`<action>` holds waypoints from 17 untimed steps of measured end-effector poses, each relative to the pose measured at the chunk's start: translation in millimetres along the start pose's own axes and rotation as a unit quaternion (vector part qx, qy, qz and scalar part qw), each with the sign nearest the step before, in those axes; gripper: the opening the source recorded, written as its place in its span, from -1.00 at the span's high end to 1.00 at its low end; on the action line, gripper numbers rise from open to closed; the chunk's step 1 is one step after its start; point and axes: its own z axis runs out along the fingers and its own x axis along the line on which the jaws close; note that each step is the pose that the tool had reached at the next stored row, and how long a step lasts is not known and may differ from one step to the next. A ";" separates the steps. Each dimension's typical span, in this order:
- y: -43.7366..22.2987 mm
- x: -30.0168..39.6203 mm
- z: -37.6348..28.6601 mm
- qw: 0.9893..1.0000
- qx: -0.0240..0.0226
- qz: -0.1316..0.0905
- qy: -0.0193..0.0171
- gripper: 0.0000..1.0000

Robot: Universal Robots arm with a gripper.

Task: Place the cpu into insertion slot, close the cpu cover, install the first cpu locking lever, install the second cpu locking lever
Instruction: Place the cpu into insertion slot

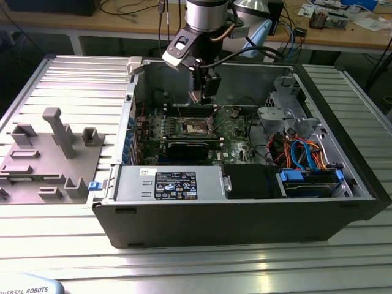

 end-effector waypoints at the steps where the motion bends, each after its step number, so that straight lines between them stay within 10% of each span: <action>1: 0.0 0.0 0.0 1.000 0.000 0.001 0.000 -0.08; 17: 0.0 0.0 0.6 1.000 -0.001 0.029 -0.002 -0.08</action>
